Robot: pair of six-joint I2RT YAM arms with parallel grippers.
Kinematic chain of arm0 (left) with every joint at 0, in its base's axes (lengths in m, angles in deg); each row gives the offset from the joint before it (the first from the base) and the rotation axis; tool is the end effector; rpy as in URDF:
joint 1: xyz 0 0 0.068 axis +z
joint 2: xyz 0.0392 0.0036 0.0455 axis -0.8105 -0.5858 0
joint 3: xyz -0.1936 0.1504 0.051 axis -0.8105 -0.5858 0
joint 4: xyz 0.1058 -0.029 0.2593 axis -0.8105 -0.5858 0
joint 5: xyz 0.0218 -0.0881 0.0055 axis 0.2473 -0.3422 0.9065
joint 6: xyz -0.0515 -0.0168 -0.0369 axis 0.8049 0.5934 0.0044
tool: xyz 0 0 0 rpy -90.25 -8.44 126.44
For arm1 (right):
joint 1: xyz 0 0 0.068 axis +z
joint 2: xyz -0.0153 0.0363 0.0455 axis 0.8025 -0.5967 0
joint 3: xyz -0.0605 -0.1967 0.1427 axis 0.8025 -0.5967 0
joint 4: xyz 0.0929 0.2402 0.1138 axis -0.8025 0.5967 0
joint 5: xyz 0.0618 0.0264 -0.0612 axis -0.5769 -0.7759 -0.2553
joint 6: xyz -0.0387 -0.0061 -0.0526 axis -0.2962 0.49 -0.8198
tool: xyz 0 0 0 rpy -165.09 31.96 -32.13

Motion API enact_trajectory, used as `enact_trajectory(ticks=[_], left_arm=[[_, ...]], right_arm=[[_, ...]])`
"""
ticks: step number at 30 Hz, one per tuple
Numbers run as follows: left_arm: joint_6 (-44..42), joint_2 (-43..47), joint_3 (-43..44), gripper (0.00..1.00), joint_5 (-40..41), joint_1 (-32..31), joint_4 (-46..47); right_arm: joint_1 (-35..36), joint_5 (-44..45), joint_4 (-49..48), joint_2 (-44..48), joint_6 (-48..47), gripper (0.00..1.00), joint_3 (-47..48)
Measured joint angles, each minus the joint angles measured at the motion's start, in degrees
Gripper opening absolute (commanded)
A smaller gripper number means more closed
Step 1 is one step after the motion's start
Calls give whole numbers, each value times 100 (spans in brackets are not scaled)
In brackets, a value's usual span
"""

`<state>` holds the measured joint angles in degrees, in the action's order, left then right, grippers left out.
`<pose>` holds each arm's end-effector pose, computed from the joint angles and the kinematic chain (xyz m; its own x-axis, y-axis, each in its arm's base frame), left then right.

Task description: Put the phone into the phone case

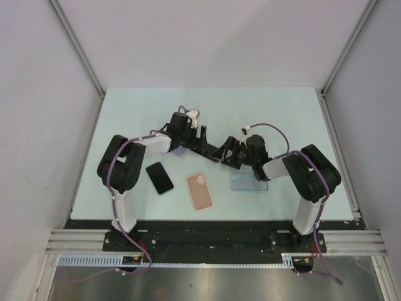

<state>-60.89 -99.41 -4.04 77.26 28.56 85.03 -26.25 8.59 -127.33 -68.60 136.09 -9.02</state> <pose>0.3846 -0.1962 0.1084 -0.7267 0.1119 -0.6778 0.4117 0.8608 -0.2993 0.3074 0.1806 0.0759 -0.8118 0.3757 -0.4471 -0.1786 0.5691 0.8026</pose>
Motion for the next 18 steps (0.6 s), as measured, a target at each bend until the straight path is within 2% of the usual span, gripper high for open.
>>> enact_trajectory(ticks=[9, 18], left_arm=[[240, -11, -201, 86, -612, 61, 411], [549, 505, -1069, 87, -940, -76, 881]], right_arm=[[-22, 0, 63, -39, -33, 95, 74], [-105, 350, 1141, 507, -570, 95, 74]])
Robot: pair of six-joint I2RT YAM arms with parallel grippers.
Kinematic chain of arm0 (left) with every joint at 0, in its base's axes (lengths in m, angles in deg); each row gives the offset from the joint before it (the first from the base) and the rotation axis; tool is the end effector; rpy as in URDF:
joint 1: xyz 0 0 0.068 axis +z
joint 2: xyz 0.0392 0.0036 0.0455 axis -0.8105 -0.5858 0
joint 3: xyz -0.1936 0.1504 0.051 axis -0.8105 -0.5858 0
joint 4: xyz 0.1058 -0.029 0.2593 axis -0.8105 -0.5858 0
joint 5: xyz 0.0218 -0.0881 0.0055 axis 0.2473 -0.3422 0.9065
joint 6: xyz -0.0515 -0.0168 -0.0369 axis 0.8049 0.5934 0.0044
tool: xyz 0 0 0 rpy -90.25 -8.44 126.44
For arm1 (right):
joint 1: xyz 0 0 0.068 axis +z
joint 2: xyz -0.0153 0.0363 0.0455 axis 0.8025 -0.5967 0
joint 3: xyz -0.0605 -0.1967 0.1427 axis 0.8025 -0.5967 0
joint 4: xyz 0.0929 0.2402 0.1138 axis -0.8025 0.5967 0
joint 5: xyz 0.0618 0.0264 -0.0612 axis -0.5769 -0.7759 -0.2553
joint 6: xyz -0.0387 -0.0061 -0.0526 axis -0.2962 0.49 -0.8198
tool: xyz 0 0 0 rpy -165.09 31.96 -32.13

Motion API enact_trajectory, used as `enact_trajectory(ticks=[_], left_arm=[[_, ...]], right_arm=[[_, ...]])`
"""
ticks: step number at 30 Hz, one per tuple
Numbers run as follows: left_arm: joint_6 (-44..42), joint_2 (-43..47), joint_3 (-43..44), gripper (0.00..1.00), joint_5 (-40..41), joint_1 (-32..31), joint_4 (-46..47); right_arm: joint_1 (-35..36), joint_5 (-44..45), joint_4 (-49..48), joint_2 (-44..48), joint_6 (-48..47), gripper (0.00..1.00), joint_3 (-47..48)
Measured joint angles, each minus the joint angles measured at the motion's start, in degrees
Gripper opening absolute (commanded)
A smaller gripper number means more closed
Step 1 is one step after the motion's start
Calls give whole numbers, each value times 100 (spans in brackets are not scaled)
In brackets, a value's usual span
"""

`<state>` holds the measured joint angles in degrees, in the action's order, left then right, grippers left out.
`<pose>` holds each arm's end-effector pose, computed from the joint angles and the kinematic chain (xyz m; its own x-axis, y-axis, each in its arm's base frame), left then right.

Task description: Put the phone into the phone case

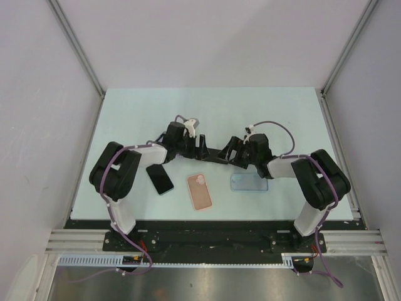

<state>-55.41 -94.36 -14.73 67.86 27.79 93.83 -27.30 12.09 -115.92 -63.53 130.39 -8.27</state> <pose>0.3491 -0.1942 0.0999 -0.7561 0.0528 -0.6523 0.4520 0.7629 -0.4622 0.3083 0.1705 0.0873 -0.8039 0.3396 -0.4882 -0.1573 0.6702 0.7253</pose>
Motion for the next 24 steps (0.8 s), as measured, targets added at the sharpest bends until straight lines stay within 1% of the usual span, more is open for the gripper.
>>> enact_trajectory(ticks=[4, 11, 18, 24], left_arm=[[127, 380, -481, 86, -26, -133, 33], [251, 1049, -1211, 92, 35, -343, 0], [260, 1274, -1379, 99, 354, -369, -55], [304, 1749, -1460, 100, 772, -308, -376]], right_arm=[[0, 149, 363, 173, -238, 95, 0], [125, 289, 579, 229, -459, 96, 61], [319, 431, 691, 275, -601, 96, 79], [330, 494, 1019, 435, -743, 96, 79]])
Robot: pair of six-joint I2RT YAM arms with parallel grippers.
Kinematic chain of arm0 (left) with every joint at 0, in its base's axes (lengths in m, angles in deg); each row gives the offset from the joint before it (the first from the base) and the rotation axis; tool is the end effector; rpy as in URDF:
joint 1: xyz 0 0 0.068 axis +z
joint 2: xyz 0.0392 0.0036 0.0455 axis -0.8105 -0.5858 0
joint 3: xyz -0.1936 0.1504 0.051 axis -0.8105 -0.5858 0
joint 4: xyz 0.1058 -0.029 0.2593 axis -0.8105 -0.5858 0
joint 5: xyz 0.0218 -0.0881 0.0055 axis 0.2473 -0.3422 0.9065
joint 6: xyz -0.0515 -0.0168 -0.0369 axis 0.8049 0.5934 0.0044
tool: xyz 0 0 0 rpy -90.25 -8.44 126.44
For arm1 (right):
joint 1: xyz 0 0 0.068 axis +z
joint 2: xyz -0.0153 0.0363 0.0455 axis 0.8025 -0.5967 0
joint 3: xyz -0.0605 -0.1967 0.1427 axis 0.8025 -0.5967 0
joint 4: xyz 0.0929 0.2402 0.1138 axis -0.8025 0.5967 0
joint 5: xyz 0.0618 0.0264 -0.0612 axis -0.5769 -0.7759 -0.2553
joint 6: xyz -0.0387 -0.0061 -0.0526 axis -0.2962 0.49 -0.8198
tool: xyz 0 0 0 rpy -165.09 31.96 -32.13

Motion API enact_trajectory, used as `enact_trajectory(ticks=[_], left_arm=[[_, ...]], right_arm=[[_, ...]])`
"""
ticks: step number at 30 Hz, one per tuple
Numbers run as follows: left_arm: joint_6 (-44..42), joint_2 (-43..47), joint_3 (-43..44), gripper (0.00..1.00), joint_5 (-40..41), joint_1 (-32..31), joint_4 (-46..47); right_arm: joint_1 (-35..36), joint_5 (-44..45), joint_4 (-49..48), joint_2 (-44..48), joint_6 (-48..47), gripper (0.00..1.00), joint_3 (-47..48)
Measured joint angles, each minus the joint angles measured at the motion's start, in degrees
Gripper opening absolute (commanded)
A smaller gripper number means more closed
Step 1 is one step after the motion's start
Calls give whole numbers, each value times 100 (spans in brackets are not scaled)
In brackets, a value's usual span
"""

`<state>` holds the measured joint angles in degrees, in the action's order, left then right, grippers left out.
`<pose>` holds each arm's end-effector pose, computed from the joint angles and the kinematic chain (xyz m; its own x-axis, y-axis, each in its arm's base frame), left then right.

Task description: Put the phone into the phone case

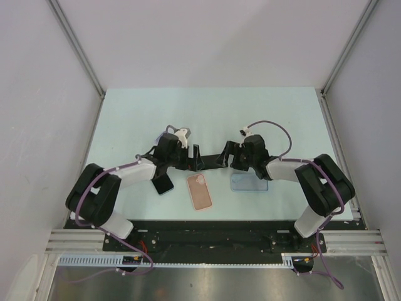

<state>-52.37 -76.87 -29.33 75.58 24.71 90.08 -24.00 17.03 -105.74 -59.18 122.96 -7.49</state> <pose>0.2857 -0.1754 0.1183 -0.7622 0.0287 -0.6466 0.3855 0.8227 -0.4178 0.2949 0.1814 0.0973 -0.8051 0.2143 -0.5531 -0.2142 0.7645 0.6080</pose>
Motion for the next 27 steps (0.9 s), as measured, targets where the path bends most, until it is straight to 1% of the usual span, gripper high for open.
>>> enact_trajectory(ticks=[4, 8, 12, 17, 20, 27], left_arm=[[98, 404, -105, 100, -28, 140, -68], [319, 527, -245, 99, -507, 479, 20], [721, 494, -638, 97, -1167, 894, 417], [1191, 15, -859, 94, -1759, 1196, 1012], [1423, -339, -866, 90, -2052, 1222, 1530], [1705, -892, -787, 88, -2406, 1222, 2350]], right_arm=[[-122, -31, 127, 55, -94, 96, -2], [-315, -101, 151, 61, -157, 96, -2], [-415, -177, 151, 59, -223, 96, -2], [-433, -278, 57, -15, -256, 96, 13], [-437, -365, -50, -173, -258, 95, 129], [-369, -522, -354, -470, -256, 95, 299]])
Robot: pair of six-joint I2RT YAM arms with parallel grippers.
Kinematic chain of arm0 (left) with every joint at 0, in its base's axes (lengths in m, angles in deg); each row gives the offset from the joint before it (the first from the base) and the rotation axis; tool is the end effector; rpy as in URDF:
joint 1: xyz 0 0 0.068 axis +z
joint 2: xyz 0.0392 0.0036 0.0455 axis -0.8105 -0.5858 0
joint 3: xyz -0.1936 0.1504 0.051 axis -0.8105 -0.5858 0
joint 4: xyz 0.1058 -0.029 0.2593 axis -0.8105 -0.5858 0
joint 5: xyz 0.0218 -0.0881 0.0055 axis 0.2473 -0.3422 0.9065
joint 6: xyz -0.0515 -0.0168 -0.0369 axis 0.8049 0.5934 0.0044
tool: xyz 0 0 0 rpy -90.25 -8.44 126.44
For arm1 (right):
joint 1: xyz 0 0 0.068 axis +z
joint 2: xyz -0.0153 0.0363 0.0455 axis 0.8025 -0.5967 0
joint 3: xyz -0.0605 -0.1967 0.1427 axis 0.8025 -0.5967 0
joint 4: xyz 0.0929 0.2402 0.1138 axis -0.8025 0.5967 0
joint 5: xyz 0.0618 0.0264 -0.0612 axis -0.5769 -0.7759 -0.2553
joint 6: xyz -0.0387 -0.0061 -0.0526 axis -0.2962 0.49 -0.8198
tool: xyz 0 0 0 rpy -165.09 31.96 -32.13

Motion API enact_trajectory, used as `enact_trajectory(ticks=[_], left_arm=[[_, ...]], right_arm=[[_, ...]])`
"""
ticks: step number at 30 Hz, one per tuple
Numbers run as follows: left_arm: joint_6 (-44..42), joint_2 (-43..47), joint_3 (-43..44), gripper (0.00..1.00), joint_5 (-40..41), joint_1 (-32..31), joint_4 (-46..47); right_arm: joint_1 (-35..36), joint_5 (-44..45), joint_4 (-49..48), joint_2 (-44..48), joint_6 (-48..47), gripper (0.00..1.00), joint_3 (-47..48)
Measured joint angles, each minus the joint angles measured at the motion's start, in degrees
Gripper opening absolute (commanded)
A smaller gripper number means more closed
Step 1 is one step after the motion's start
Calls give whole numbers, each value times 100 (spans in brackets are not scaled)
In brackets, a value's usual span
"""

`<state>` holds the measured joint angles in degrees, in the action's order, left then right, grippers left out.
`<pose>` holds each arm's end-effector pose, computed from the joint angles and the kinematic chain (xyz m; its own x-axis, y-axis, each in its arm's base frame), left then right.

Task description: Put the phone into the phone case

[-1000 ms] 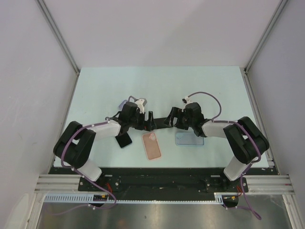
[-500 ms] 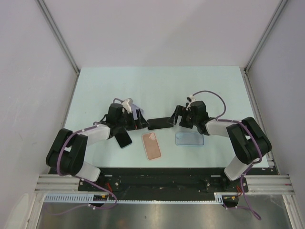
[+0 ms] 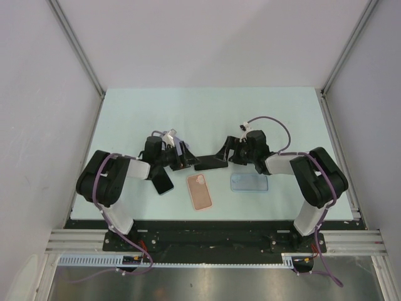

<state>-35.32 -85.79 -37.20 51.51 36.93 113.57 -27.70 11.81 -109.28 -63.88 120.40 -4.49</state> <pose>0.2956 -0.1248 0.0743 -0.8676 -0.2416 -0.4347 0.2311 0.5781 -0.7826 0.3177 0.1726 0.0928 -0.7942 0.2074 -0.5711 -0.2599 0.7336 0.6279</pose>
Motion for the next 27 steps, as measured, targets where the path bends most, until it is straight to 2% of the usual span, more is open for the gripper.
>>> enact_trajectory(ticks=[8, 15, 27], left_arm=[[94, -413, 306, 85, 31, -55, 354], [87, -417, 328, 83, 175, -81, 380], [42, 85, 223, 76, 341, -232, -291]], right_arm=[[162, -116, -437, -275, 72, 94, 81], [175, -61, -472, -275, 101, 95, 81], [240, -7, -492, -273, 131, 94, 81]])
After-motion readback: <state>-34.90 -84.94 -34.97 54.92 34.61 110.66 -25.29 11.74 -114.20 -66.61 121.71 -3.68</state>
